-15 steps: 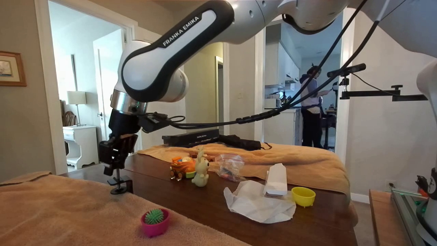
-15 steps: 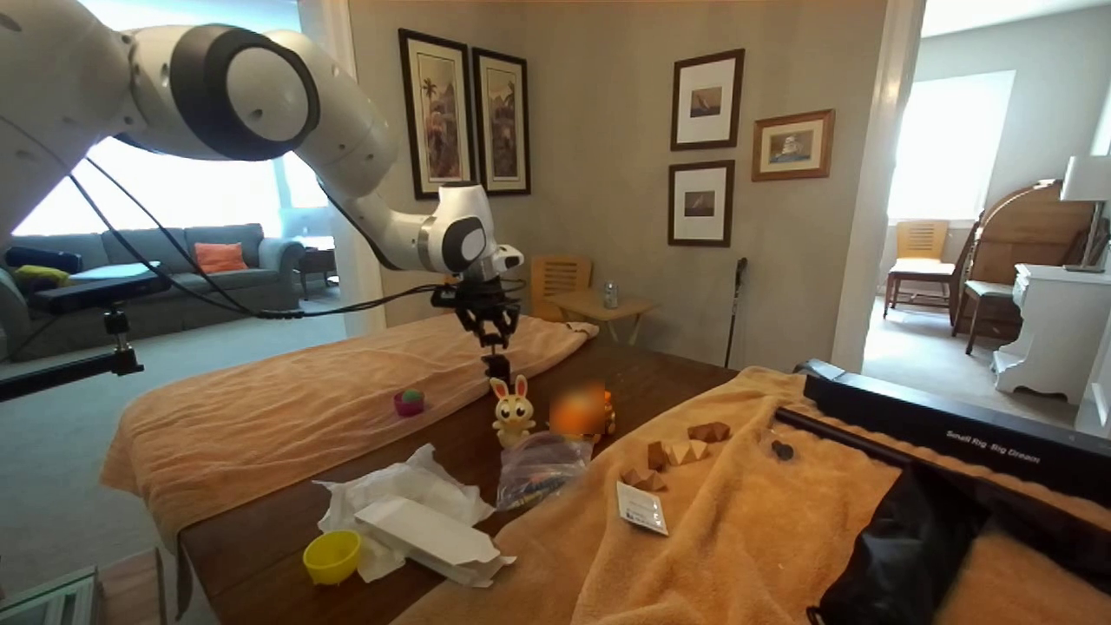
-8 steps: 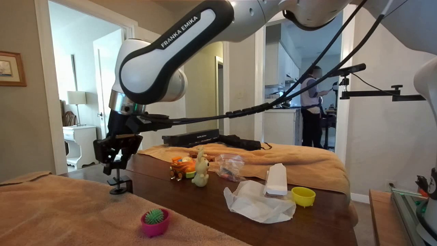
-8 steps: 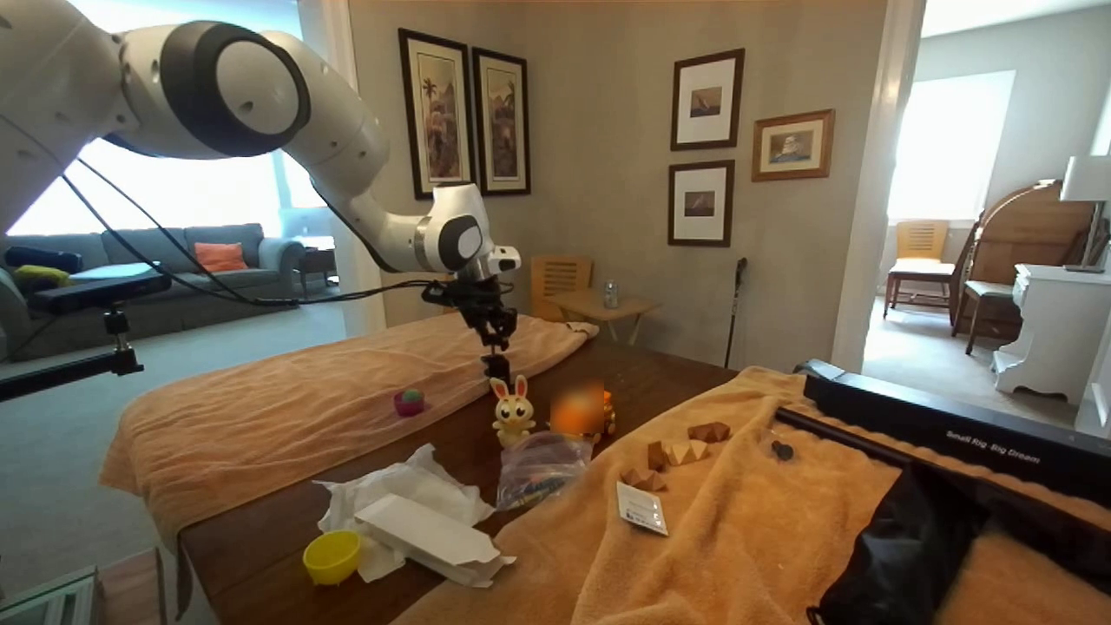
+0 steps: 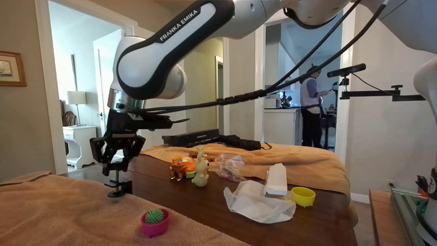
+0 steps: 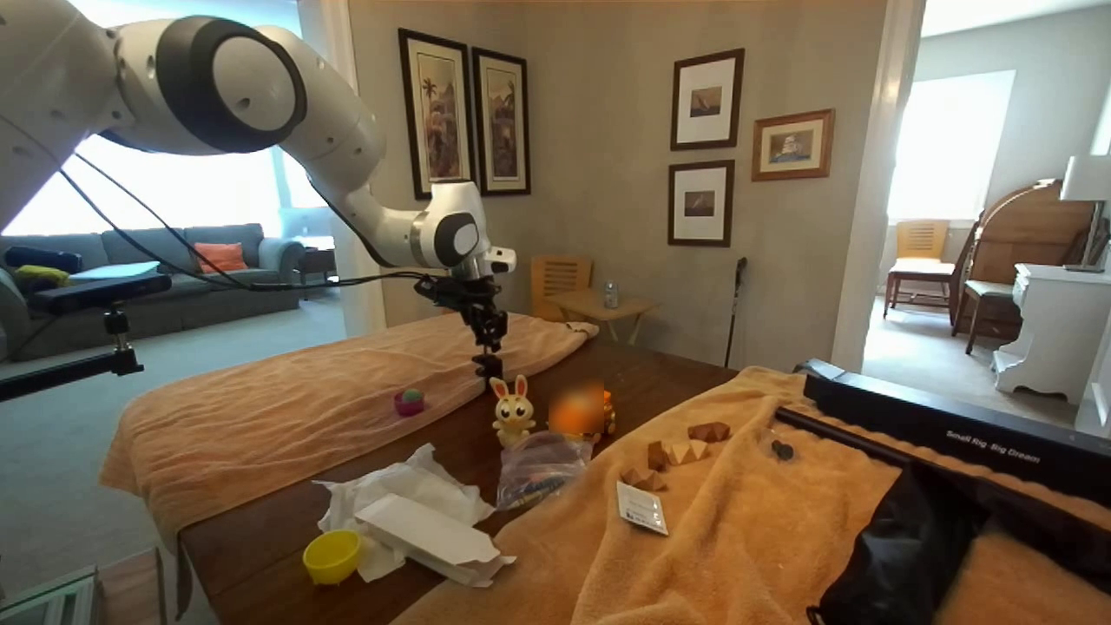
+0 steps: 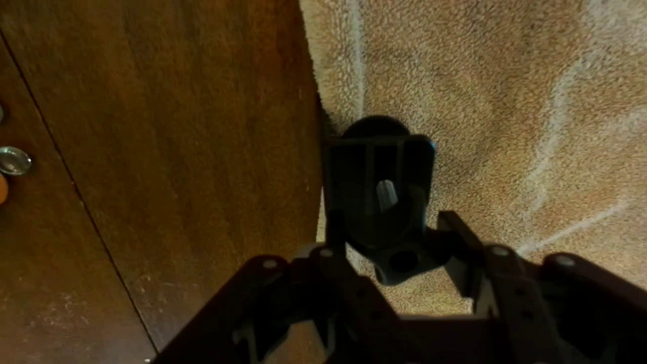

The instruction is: Move the black object to the left

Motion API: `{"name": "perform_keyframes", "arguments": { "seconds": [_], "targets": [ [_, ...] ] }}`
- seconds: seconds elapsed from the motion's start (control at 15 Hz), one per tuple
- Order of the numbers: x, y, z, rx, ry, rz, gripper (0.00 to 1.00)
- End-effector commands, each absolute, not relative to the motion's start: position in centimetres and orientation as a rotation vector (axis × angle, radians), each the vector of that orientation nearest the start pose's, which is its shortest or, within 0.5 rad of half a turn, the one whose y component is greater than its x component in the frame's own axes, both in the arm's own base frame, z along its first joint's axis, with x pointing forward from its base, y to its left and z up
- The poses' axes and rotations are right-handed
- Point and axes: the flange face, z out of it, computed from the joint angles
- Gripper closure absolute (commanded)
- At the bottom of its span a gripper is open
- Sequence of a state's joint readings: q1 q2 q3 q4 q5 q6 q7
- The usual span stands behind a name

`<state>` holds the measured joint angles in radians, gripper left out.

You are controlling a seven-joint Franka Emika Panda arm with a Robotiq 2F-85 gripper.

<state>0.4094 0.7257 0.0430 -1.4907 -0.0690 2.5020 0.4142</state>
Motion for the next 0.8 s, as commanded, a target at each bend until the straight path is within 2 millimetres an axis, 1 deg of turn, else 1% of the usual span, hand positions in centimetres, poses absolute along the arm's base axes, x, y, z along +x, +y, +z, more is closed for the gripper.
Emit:
{"name": "perform_keyframes", "arguments": {
  "seconds": [0.0, 0.07, 0.13, 0.2, 0.27, 0.47, 0.6, 0.73],
  "targets": [
    [65.1, 32.3, 28.1, -2.997, -0.067, -0.354, 0.25],
    [64.4, 32.6, 28.5, -2.994, -0.13, -0.371, 0.19],
    [63.5, 32.7, 29.0, -3.01, -0.201, -0.343, 0.12],
    [62.4, 33.0, 29.9, -2.997, -0.252, -0.357, 0.04],
    [61.3, 33.2, 30.9, -2.982, -0.296, -0.367, 0.01],
    [58.1, 32.8, 34.3, -2.956, -0.364, -0.4, 0.0],
    [56.8, 31.4, 36.3, -2.95, -0.296, -0.422, 0.0],
    [55.8, 29.2, 38.7, -2.946, -0.214, -0.441, 0.0]
  ]
}}
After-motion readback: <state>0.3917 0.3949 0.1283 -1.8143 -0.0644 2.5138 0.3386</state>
